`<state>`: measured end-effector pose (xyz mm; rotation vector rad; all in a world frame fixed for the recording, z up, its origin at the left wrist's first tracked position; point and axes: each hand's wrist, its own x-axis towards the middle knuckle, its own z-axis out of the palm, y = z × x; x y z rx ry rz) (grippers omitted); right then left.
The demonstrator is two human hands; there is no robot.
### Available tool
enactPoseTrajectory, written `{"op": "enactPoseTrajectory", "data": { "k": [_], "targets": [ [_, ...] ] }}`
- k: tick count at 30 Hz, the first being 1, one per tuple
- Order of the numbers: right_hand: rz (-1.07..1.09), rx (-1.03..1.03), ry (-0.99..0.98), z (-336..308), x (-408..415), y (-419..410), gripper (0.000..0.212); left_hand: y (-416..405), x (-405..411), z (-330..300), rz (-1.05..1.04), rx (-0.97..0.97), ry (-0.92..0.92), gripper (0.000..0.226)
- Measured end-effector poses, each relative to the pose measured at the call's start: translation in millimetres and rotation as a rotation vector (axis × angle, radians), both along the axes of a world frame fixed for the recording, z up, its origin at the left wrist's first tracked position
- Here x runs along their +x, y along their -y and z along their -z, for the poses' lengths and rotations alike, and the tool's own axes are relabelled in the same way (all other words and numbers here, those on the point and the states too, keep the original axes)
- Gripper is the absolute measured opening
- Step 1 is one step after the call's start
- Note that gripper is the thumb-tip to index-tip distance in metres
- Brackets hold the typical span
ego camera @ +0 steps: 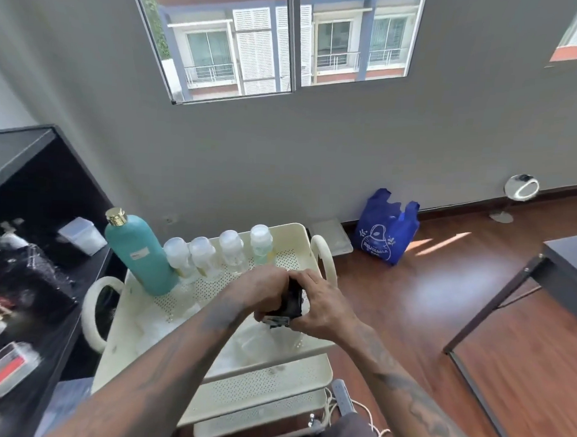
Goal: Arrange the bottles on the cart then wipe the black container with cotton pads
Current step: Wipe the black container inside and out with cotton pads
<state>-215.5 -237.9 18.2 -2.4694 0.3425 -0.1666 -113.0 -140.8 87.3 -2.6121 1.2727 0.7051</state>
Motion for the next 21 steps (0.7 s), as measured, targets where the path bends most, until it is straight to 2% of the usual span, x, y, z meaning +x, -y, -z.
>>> {"op": "enactPoseTrajectory", "data": {
  "k": [3,5,7,9,11,12,14,16,18,21],
  "targets": [
    [-0.013,-0.007,-0.008,-2.5,0.2,1.5,0.08,8.4,6.4,-1.7,-0.064,0.266,-0.26,0.027],
    [-0.016,-0.01,-0.018,-3.3,-0.2,1.5,0.08,10.8,6.0,-7.0,-0.136,0.348,-0.38,0.026],
    [-0.01,-0.001,-0.029,-3.5,0.1,2.5,0.08,9.4,6.5,-14.0,-0.187,0.301,-0.469,0.028],
    [0.002,0.015,-0.055,-4.2,2.9,5.3,0.083,-1.4,13.1,-22.3,-0.179,0.202,-0.521,0.043],
    [0.02,0.046,-0.085,-5.2,7.3,9.5,0.087,-21.2,26.7,-25.4,-0.158,0.045,-0.549,0.056],
    [0.027,0.06,-0.098,-5.9,9.3,11.5,0.088,-34.2,33.4,-24.0,-0.175,-0.085,-0.571,0.054],
    [0.033,0.074,-0.12,-7.8,12.1,14.6,0.089,-64.2,36.6,-17.0,-0.272,-0.368,-0.545,0.035],
    [0.044,0.085,-0.149,-9.6,15.0,17.7,0.089,-85.5,27.9,2.9,-0.378,-0.522,-0.385,0.018],
    [0.063,0.085,-0.174,-11.9,18.6,19.7,0.09,-95.3,13.7,39.9,-0.452,-0.471,-0.297,0.013],
    [0.066,0.062,-0.194,-13.9,21.6,17.7,0.09,-97.7,-4.9,93.1,-0.549,-0.348,-0.23,0.042]
  ]
}}
